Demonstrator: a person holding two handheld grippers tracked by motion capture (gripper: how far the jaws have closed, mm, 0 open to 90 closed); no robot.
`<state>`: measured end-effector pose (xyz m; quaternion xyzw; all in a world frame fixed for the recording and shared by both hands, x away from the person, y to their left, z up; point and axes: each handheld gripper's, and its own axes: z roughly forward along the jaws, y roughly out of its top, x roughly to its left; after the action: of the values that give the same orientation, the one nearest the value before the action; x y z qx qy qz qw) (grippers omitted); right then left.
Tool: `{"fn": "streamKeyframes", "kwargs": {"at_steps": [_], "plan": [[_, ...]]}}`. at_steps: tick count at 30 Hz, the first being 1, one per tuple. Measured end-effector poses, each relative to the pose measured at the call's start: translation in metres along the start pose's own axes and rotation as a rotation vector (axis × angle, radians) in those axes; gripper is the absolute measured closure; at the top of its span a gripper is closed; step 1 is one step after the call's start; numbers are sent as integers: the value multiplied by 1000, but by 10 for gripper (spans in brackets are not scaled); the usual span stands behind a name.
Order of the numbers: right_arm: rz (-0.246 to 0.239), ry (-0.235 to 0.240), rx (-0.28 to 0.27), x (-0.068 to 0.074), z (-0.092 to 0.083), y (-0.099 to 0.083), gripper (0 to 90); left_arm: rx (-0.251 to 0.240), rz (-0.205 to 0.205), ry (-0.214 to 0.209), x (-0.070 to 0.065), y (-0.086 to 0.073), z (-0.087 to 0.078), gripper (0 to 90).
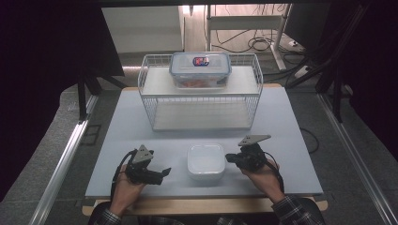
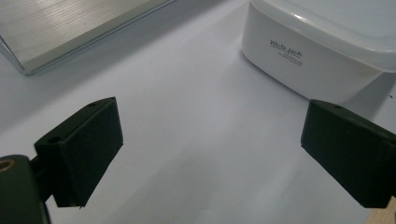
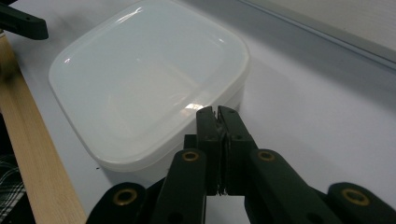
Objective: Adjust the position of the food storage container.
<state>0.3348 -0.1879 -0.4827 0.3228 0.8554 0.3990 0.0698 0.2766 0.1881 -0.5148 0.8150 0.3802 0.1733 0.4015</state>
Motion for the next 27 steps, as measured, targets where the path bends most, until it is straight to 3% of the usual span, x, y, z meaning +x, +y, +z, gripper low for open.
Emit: {"fn": "streamKeyframes", "kwargs": {"at_steps": [4,10,16,22,27], "plan": [[-9,-13,-37,-5,-10,-1,799,2,-1,-10,0,0,0,57],[-15,-33,-62,-13,-22,-7,570,13,18,-10,-2,0,2,58],[-33,-23,-73,-16,-24,-11,324,12,20,-9,-2,-1,2,57],[-62,-13,-93,-12,-25,-13,177,16,28,-9,-2,-1,2,57],[-72,-25,-68,-10,-22,-19,116,20,28,-9,-2,-1,3,56]]}}
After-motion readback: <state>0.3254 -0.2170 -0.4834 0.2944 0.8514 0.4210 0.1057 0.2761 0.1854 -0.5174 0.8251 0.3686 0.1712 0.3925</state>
